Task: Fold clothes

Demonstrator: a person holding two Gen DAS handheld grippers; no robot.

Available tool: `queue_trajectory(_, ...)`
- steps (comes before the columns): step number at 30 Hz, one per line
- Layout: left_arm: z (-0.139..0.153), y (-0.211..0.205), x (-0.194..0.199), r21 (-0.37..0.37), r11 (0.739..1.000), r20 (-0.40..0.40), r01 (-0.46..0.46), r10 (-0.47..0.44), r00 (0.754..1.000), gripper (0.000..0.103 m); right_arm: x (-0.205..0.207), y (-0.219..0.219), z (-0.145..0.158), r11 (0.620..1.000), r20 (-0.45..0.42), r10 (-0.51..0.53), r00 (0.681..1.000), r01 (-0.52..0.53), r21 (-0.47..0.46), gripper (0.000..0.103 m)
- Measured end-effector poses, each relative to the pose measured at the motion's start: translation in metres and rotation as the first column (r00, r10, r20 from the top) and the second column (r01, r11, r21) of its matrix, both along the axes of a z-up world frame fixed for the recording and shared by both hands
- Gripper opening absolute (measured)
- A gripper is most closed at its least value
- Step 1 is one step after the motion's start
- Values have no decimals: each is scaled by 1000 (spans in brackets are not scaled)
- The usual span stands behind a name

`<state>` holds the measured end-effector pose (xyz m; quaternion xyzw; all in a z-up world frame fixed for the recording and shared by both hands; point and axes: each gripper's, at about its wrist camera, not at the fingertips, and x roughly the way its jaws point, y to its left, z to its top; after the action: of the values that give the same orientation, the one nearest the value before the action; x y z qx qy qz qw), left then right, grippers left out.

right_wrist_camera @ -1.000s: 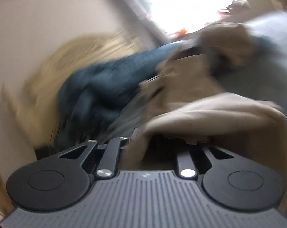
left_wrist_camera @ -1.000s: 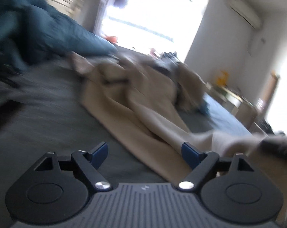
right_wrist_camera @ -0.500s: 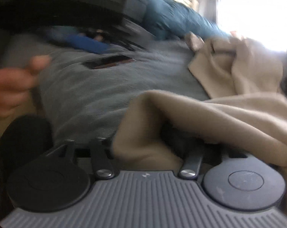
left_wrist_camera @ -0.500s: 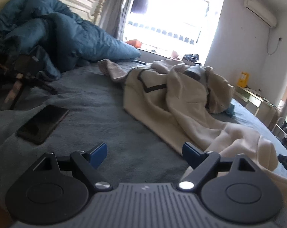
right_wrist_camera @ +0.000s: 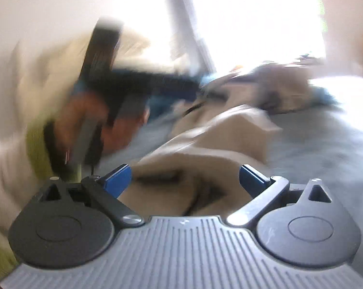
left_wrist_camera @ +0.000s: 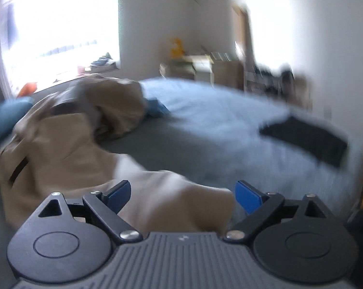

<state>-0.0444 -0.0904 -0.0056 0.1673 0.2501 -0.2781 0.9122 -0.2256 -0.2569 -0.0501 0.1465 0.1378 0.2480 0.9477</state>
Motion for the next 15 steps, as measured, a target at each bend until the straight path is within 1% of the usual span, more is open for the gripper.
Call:
queue_trajectory(1,-9,-13,6,45,999,-9,-17,17,1000,85,1,-12,-2,998,-12,-48,999,48,31,97)
queue_trajectory(2,-17,-21,12,77,996,-20,-46,48,999,64,2,-23,-6,993,-33,-103,994,104,47,97)
queue_trajectory(3,-25,-23,17,90,993,-37,-77,81,996,53,4,-30,-9,988,-53,-141,989,144,49,97)
queue_trajectory(4,-30,-21,21,79,991,-65,-111,116,991,26,6,-36,-12,983,-71,-177,982,180,41,97)
queue_trajectory(5,-31,-12,24,38,989,-106,-141,144,984,9,9,-39,-14,978,-82,-203,976,207,37,97)
queue_trajectory(7,-29,12,27,-61,978,-189,-199,185,964,9,9,-42,-17,974,-92,-221,971,225,41,97)
queue_trajectory(9,-21,46,23,-151,953,-203,-264,232,951,8,11,-40,-21,972,-96,-226,969,231,45,97)
queue_trajectory(12,-6,95,2,-225,910,-157,-349,319,935,7,13,-33,-25,975,-95,-214,972,218,37,97)
queue_trajectory(15,6,148,-24,-296,858,-133,-421,399,907,7,17,-22,-25,978,-99,-204,974,207,18,97)
